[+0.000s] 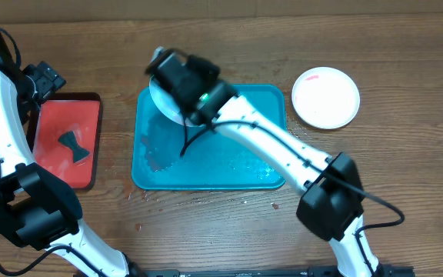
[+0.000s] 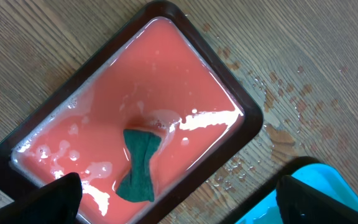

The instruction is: Clean dirty plates on tray and stack at the side

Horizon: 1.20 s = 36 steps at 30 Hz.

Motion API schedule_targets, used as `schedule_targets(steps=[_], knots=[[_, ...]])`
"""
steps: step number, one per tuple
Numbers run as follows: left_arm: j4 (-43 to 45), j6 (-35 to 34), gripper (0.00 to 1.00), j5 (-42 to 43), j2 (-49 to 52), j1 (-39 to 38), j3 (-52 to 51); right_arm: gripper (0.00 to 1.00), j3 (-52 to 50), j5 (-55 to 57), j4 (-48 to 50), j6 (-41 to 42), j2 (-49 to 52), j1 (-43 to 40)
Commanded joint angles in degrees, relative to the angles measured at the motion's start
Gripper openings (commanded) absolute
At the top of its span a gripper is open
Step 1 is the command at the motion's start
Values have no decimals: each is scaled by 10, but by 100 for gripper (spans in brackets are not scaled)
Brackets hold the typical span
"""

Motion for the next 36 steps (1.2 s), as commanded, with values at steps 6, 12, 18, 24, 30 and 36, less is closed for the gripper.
schedule_targets(steps=[6,12,18,24,30,36], knots=[[-1,3,100,4,-7,3,6,4,6,-313,-64,289,-98,-237],[-1,3,100,4,-7,3,6,4,-3,-444,-235,381,-82,-485],[-1,3,100,4,-7,3,6,4,-76,-485,-264,380,-53,-590],[-1,3,100,4,-7,3,6,4,-182,-520,-209,377,-52,-612],[-1,3,100,4,-7,3,6,11,-199,-462,-190,408,-52,-610],[-1,3,100,4,-7,3,6,92,-195,-515,-171,404,-52,-610]])
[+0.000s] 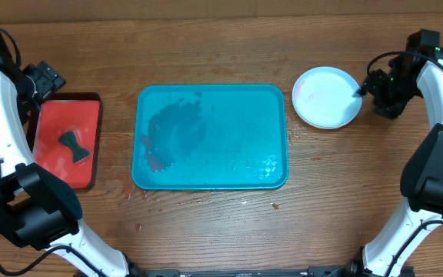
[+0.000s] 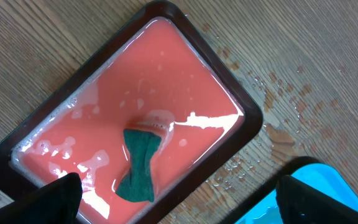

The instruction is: Clean dirty plates on tray and stack at the side

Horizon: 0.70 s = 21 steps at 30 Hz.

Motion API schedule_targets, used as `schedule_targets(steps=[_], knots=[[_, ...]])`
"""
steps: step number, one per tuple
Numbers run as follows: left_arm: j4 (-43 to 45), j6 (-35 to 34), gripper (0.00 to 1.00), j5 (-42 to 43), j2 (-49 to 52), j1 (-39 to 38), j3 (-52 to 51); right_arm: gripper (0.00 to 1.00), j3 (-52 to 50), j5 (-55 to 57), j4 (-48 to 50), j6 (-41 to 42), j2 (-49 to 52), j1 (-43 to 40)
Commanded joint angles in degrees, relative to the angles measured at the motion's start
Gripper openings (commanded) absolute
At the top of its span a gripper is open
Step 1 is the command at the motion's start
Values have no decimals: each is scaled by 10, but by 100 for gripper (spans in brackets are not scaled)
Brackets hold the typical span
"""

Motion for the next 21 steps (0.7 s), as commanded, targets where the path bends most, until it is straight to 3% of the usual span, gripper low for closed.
schedule_targets(steps=[1,10,16,21], knots=[[-1,3,100,4,-7,3,6,93,9,-38,1,2,-5,1],[-1,3,100,4,-7,3,6,95,44,-72,-130,-32,-125,11],[-1,3,100,4,-7,3,6,100,38,-64,-210,-45,-254,82],[-1,3,100,4,-7,3,6,100,38,-64,-269,-45,-292,151]])
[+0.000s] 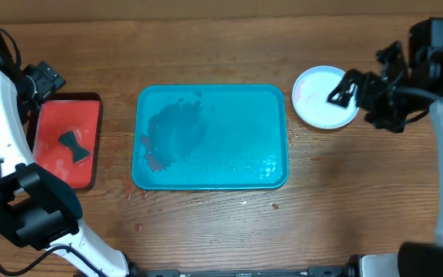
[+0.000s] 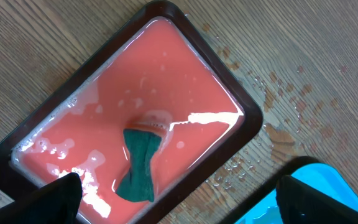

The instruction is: Clean dirty plates on tray and stack at the side

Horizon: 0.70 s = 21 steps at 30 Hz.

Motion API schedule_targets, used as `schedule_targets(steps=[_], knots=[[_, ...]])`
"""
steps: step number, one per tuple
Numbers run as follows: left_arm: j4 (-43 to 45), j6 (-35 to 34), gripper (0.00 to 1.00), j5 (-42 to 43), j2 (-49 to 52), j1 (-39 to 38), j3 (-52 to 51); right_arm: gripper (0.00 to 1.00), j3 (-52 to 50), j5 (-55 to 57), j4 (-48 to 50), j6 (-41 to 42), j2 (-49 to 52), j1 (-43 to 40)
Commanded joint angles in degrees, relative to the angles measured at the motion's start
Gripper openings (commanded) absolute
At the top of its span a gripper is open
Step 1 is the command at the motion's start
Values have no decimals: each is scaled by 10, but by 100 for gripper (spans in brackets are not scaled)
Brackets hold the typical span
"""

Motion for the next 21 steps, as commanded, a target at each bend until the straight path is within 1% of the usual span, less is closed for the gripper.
schedule_targets(steps=[1,6,12,15,21], knots=[[-1,3,100,4,-7,3,6,100,3,-3,-30,-6,-7,38],[-1,3,100,4,-7,2,6,100,3,-3,-29,-6,-7,63],[-1,3,100,4,-7,2,6,100,3,13,-43,-6,-7,64],[-1,3,100,4,-7,2,6,100,3,29,-68,-6,-7,64],[-1,3,100,4,-7,2,6,100,-1,47,-63,-7,-7,64]])
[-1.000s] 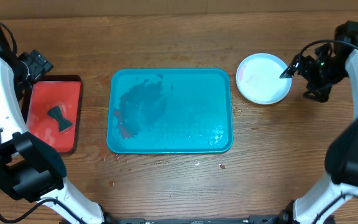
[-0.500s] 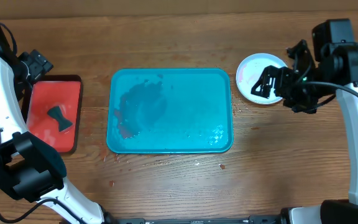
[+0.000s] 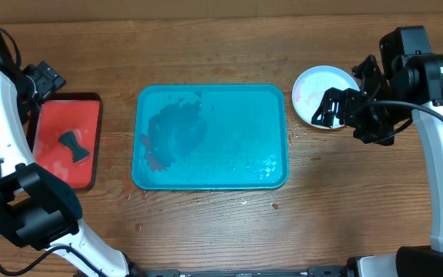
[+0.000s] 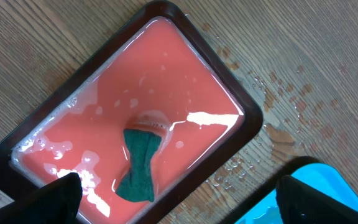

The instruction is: Clean dirty plates on tray and stack at the side

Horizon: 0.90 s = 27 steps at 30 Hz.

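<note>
The blue tray [image 3: 206, 138] lies mid-table, wet and smeared, with no plate on it. White plates [image 3: 323, 86] lie stacked on the wood to its right; the count cannot be told. My right gripper [image 3: 331, 109] hovers over the stack's near edge, fingers apart and holding nothing. My left gripper [image 4: 176, 191] is open above the red basin [image 4: 55, 130], one dark fingertip [image 4: 58, 198] at each lower corner of the left wrist view. A green sponge [image 4: 138, 165] lies in the basin's soapy water.
The red basin [image 3: 48, 161] stands at the table's left edge, the left gripper [image 3: 43, 79] just behind it. Water drops spot the wood [image 4: 278, 106] between basin and blue tray corner [image 4: 316, 186].
My right gripper has shifted left and toward the near side, from over the stack's right part to over its near edge. The left arm and sponge have not moved.
My right gripper first held a white plate at the blue tray's far left corner, with another plate lying to the right. Then the tray was bare and the gripper stood at the right-hand stack's rim. After that it hung free over the stack, as now.
</note>
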Motion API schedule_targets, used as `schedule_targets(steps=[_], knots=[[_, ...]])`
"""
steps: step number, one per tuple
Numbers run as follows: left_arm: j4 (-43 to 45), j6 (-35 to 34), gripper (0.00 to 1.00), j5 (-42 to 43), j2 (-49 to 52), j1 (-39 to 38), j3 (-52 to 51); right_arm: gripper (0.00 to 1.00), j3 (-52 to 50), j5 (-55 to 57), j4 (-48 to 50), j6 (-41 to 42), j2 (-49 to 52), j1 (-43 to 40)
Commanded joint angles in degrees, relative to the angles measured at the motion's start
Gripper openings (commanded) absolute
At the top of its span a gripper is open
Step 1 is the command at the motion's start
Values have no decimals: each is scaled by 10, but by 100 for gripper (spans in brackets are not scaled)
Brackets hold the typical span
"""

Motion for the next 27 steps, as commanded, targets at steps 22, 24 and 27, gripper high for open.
schedule_targets(steps=[22,24,27], knots=[[-1,3,100,4,-7,2,6,100,-590,55,565,-31,-624,5],[0,3,100,4,-7,2,6,100,-645,55,591,-31,-675,5],[0,3,100,4,-7,2,6,100,-723,53,634,-25,-739,10]])
